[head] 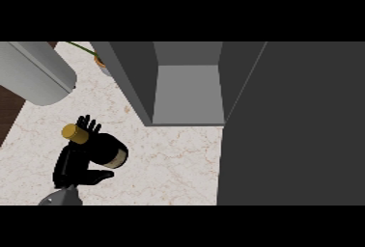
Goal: Pick up the wine, place it into the cabinet and close the cabinet
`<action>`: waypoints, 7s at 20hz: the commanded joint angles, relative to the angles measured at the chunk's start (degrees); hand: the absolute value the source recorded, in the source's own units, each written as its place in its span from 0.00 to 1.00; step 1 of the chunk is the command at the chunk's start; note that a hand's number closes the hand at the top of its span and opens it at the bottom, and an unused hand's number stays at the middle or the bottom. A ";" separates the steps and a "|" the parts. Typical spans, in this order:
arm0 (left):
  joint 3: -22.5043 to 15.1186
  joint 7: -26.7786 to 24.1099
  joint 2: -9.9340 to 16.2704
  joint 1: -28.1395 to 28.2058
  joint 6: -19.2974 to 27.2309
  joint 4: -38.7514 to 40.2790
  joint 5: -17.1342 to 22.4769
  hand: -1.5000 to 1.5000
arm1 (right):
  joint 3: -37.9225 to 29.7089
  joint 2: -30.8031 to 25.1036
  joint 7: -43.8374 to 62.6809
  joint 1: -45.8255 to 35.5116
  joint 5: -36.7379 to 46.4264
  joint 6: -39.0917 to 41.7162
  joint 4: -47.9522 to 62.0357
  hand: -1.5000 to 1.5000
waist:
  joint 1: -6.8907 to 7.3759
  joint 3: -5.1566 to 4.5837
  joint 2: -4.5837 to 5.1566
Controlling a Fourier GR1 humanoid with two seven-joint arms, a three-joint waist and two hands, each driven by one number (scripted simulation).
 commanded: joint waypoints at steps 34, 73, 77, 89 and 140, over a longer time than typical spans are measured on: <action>-6.87 -4.52 -0.93 16.89 5.14 -32.05 -2.95 1.00 | -3.78 -0.45 2.04 5.06 -7.31 2.38 -8.31 0.00 | 0.55 0.10 -0.29; -46.54 36.24 -5.19 -23.24 62.85 -41.96 -9.69 1.00 | -4.06 0.85 -1.85 6.72 -6.90 4.92 -4.83 0.00 | -0.31 0.07 -0.05; -44.26 28.06 -5.19 -21.37 59.63 -36.16 -7.78 1.00 | -3.30 0.13 1.40 6.38 -7.16 4.38 -7.75 0.00 | -0.44 0.02 0.03; -46.77 25.44 -5.19 -24.49 67.65 -31.26 -2.59 1.00 | -2.17 0.93 1.40 6.78 -5.50 3.92 -8.45 0.00 | -0.51 0.03 -0.04; -26.70 -4.33 -5.18 -44.47 51.54 22.72 11.65 1.00 | -3.20 0.93 1.90 3.53 -7.39 2.98 -6.40 0.00 | -1.10 0.01 0.28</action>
